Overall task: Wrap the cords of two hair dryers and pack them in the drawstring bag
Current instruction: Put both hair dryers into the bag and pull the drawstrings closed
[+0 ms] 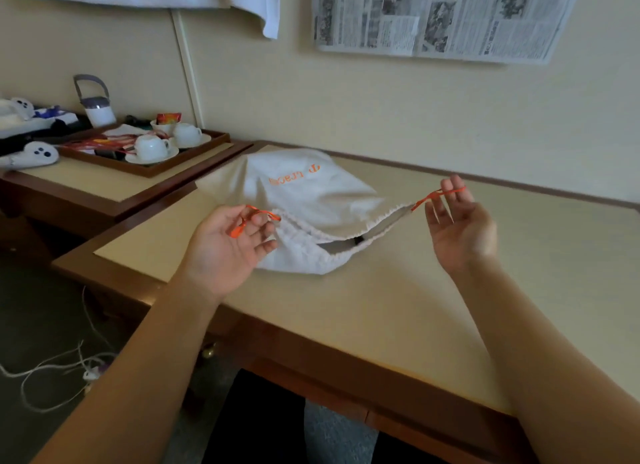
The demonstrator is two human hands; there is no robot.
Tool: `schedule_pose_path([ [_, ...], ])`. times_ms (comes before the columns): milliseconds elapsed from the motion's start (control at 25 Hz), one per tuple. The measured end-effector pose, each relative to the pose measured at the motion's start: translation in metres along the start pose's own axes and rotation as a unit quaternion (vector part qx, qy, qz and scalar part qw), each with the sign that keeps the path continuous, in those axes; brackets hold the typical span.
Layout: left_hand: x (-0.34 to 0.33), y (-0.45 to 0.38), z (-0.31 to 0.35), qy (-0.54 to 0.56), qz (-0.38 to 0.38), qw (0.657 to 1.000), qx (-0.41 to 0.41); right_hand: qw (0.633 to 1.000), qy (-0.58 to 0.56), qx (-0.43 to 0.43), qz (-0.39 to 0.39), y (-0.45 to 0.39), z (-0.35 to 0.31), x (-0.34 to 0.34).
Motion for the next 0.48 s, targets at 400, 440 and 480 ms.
schedule_pose_path([
  [400,-0.087,-0.119,0.077,-0.171,0.067,0.976,-0.117,0.951,0.151,0.228,0.141,0.009,-0.114,-0.075],
  [440,-0.104,-0.133,0.088,-0.159,0.054,0.979,-0.114,0.956,0.138,0.220,0.133,0.013,-0.131,-0.089],
  [480,-0.120,-0.146,0.098,-0.135,0.042,0.984,-0.113,0.960,0.133,0.210,0.132,0.019,-0.148,-0.102],
])
Point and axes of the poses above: each hand's wrist, its own y-axis away from the middle knuckle, its own x-axis out of the back of the hand, z = x × y, the point moved 4 cm from there along -y, towards the middle knuckle, and after that the axes turned 13 degrees about -x, right-handed, at the moved point
